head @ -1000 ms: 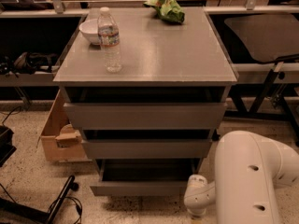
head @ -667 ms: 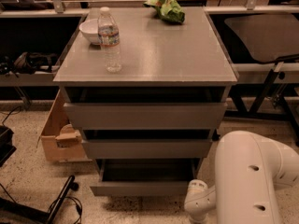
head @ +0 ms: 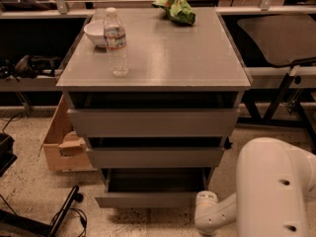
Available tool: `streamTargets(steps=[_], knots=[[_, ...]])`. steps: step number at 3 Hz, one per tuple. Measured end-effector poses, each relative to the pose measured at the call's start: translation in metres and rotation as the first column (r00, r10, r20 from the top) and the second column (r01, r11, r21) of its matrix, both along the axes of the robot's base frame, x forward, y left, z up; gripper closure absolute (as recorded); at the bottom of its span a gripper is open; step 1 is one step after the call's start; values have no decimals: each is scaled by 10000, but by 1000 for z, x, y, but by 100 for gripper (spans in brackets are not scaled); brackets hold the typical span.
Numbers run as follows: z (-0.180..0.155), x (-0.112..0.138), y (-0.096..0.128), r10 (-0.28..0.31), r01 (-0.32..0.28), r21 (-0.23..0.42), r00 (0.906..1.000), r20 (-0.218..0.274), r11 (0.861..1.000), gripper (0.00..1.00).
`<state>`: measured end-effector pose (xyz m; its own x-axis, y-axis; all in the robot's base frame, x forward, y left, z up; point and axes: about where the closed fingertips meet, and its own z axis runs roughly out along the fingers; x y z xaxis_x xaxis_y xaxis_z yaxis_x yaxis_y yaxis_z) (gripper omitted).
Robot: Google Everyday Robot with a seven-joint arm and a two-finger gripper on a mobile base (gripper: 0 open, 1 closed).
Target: Open bottom drawer
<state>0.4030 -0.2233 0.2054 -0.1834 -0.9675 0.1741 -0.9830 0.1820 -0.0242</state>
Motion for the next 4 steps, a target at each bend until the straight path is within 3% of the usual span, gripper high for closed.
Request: streamTargets(steps=[1,2,3,4], knots=[[39,18,13,526,-638,726,9878,1466,9953,9],[61,39,23,749,-1179,1652,9665,2457,9792,0],[62,65,35,927,-1624,2248,9521,2915,9608,0],[33,111,54,933,-1588,2161,9541,2847,9634,0]])
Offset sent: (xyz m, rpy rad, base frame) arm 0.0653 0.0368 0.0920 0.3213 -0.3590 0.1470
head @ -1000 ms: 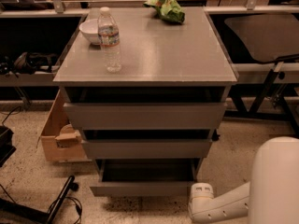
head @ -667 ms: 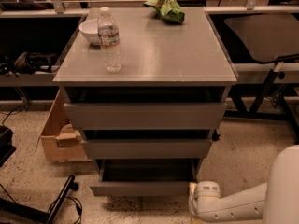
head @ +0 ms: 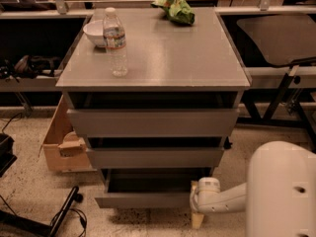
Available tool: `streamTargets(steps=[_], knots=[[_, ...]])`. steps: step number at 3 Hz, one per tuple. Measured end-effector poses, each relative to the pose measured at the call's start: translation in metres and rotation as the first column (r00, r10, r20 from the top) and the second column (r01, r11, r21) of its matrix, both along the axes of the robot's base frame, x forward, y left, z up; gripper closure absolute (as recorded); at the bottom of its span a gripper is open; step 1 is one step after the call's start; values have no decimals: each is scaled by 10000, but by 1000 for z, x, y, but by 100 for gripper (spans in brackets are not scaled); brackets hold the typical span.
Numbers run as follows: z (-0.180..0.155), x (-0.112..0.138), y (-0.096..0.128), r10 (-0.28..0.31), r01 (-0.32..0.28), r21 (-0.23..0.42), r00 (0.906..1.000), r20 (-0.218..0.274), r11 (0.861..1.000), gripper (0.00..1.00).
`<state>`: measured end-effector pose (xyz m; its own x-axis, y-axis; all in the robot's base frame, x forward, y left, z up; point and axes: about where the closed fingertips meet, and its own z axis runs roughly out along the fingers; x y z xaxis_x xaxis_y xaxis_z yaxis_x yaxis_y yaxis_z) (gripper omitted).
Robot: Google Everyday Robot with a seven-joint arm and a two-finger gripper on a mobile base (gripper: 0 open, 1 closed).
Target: Open bottom drawer
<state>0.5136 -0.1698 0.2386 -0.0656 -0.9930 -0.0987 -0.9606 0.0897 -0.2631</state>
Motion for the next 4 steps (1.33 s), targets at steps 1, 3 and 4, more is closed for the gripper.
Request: streamTargets(steps=[1,3,4], knots=[[-31,30,8,-474,456,-824,9987,-206,9956,0],[-44,29,1,-683,627,-1047,9964,-506,9925,0],[-64,22,-14,-1162,1039,-1196,9881,-1004,9874,0]])
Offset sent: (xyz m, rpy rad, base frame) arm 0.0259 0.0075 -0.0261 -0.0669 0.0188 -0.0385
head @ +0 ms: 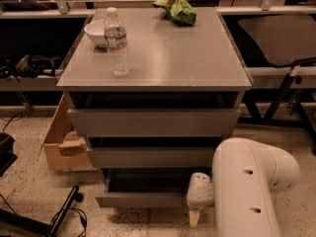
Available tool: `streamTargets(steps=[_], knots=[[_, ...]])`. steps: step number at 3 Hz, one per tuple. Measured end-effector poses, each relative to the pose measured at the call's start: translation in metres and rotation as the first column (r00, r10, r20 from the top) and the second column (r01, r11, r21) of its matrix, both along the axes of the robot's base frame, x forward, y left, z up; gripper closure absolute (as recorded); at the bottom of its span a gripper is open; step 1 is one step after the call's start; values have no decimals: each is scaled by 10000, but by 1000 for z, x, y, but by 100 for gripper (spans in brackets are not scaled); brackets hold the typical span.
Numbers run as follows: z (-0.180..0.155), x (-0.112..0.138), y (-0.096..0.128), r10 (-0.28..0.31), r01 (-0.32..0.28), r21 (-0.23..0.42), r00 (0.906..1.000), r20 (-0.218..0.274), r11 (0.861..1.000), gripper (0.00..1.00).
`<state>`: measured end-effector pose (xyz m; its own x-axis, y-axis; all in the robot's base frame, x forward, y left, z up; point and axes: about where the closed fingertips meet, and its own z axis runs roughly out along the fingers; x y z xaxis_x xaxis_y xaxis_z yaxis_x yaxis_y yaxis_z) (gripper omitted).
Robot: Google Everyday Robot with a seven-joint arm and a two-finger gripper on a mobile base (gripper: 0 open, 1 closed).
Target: Open bottom drawer
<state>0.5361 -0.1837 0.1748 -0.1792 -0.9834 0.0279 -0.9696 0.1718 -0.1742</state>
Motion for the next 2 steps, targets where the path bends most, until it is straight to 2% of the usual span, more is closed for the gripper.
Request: streamTargets(steps=[1,2], knots=[[-1,-2,-1,-129,129,23,9999,-71,9999,0],[-1,-3,-1,-132,132,20,9999,-78,9999,19]])
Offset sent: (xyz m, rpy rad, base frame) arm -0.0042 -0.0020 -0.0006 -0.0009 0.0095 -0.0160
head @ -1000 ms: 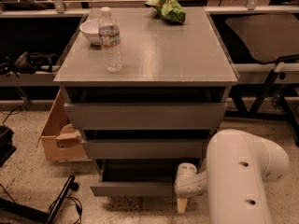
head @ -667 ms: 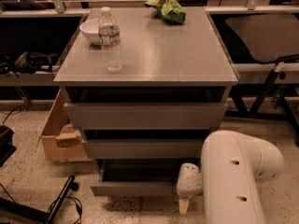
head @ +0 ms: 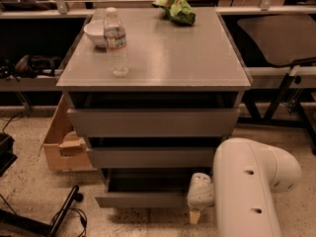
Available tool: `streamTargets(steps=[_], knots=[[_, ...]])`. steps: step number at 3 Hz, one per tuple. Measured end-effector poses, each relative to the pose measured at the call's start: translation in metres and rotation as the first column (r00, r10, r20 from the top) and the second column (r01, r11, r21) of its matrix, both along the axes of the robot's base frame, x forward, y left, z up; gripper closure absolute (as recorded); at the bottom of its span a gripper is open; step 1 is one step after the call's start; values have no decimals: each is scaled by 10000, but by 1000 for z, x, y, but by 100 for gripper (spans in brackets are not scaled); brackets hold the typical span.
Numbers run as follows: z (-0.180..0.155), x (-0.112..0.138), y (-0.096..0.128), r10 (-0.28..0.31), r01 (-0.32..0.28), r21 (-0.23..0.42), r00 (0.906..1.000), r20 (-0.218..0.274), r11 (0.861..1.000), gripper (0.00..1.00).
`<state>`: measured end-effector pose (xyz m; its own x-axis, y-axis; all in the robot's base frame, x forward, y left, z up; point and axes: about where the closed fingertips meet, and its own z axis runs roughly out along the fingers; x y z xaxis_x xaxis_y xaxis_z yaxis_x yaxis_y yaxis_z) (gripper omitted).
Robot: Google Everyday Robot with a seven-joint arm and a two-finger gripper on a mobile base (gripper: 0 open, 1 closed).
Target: Open bottom drawer
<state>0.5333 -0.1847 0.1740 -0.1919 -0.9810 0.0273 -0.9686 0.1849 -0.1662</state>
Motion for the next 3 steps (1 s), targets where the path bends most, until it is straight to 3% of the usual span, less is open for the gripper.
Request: streamTargets(steps=[1,3], knots=[[-7,-35,-24,-389,373,-235,9967,-718,9990,41],[5,-41,-29,-461,439,-279,9954,-842,9986,87]])
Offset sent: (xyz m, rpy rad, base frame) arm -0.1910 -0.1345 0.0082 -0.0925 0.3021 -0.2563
